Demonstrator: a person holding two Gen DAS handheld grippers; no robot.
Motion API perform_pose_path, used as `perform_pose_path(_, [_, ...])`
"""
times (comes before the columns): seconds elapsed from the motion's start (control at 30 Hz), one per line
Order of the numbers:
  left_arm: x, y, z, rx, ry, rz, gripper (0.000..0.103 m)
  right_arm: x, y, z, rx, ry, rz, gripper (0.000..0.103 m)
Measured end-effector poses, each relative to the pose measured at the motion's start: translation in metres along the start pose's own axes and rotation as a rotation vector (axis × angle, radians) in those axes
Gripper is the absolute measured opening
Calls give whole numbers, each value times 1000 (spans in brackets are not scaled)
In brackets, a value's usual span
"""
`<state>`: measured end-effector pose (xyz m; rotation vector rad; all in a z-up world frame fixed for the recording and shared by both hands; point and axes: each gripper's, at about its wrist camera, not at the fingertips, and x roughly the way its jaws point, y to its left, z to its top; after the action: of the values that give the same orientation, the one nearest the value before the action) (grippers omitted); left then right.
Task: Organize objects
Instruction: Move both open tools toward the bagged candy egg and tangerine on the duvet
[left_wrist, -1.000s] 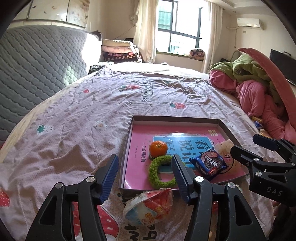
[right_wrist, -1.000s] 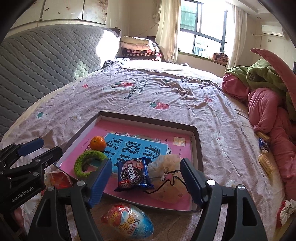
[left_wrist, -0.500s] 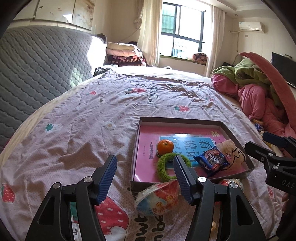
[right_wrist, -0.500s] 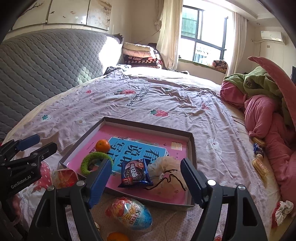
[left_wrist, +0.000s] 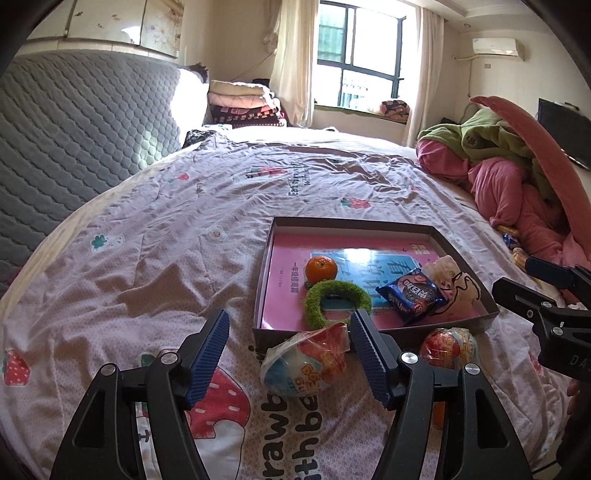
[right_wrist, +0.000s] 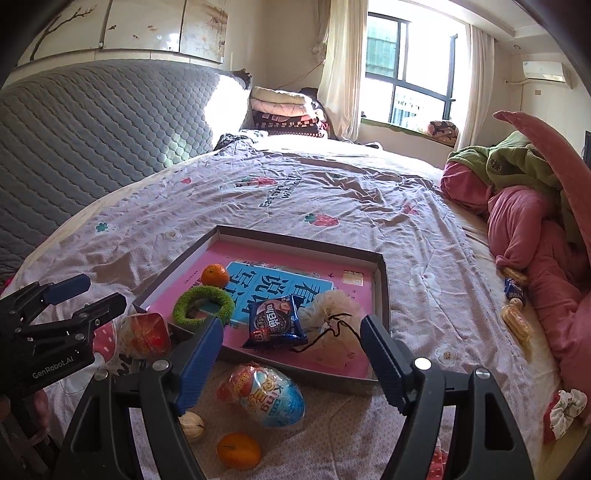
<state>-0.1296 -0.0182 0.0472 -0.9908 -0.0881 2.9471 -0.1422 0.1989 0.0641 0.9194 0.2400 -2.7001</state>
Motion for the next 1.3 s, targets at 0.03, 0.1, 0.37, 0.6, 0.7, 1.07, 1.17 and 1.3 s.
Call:
perform_pose_path(0.03, [-1,-1,-1,-1,0,-5,70,-1,0,-1,0,-1,0,76])
perform_pose_path(0.1, [-3,-2,-2,-2,-2,-6,71,-3,0,-3,1,-4,4,76])
perform_pose_path(0.37, [-7,-3,-9,3,17,-20,74,-11,5,-15,2,-26,22,80])
perform_pose_path(0.6, [-12,-7,-16,37,12,-22,74,-11,9,-25,3,-20,46,82])
perform_pose_path(0.7, [-12,-8,-17,39,13,-29,75,-12,10,-28,1,-22,50,82])
perform_pose_path(1.07, [-6,-8,-26,67,47,-32,75,-16,12,-39,-26,-26,43,82])
perform_pose_path(1.17, [-6,-8,-28,73,53,-39,75,-14,12,-44,-37,-14,41,82])
perform_pose_path(1.3, [-4,-6,-30,72,67,-47,75,-12,11,-49,-48,3,40,82])
